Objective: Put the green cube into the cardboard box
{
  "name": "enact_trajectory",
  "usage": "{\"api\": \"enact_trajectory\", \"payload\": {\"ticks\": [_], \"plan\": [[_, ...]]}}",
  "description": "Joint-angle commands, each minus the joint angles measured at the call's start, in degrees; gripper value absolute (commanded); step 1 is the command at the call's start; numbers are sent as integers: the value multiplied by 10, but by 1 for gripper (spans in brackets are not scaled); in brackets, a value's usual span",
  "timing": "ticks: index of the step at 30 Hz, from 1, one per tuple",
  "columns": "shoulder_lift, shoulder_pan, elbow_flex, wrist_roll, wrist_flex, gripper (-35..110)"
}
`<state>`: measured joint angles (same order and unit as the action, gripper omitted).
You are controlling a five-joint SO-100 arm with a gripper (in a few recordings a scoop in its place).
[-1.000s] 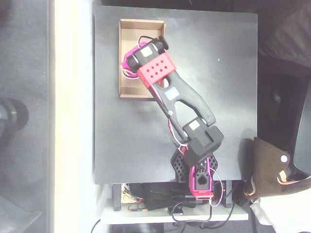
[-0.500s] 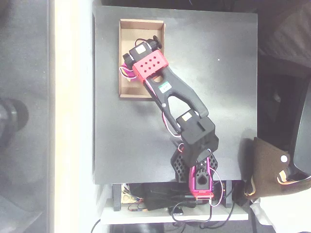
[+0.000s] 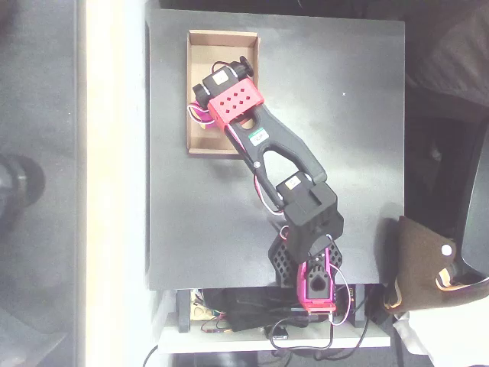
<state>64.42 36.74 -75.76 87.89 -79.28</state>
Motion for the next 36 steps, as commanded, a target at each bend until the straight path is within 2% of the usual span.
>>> {"api": "enact_trajectory", "payload": {"ticks": [1,5,17,36], "plan": [[11,11,16,4,-4,29],[11,7,16,4,-4,34],[51,6,16,4,-4,34],[384,1,16,4,-5,34]]}}
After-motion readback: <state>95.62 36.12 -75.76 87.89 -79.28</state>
